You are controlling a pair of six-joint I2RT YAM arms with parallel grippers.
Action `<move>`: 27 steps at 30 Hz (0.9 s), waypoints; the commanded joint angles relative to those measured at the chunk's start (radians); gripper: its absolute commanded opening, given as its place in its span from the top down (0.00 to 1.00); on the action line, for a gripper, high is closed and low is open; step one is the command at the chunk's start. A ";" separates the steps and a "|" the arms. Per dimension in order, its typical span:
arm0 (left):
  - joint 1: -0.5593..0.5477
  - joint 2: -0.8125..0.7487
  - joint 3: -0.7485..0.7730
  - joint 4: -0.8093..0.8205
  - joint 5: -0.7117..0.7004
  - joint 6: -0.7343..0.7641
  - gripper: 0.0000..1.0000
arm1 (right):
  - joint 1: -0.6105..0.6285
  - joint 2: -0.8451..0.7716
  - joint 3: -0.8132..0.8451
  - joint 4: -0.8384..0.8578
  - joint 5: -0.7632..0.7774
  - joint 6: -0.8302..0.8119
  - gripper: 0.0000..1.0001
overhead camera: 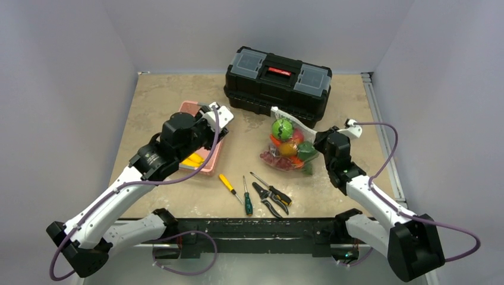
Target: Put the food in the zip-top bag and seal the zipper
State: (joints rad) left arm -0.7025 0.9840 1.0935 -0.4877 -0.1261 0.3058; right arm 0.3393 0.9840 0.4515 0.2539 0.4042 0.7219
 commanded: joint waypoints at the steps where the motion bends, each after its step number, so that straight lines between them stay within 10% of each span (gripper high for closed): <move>1: 0.003 -0.081 -0.041 0.113 -0.064 -0.032 0.51 | -0.004 0.008 0.023 -0.133 0.128 0.095 1.00; 9: 0.003 -0.216 -0.122 0.237 -0.167 -0.051 0.45 | -0.004 -0.013 0.014 -0.265 0.241 0.105 0.98; 20: 0.004 -0.370 -0.201 0.361 -0.216 -0.091 0.06 | -0.004 -0.219 0.047 -0.364 0.120 -0.036 0.45; 27: 0.004 -0.491 -0.257 0.451 -0.219 -0.113 0.00 | -0.003 -0.350 0.195 -0.467 -0.031 -0.202 0.16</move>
State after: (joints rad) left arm -0.7025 0.5617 0.8711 -0.1604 -0.3279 0.2222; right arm 0.3389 0.6926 0.5354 -0.1658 0.4736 0.6518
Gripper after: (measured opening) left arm 0.991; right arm 0.781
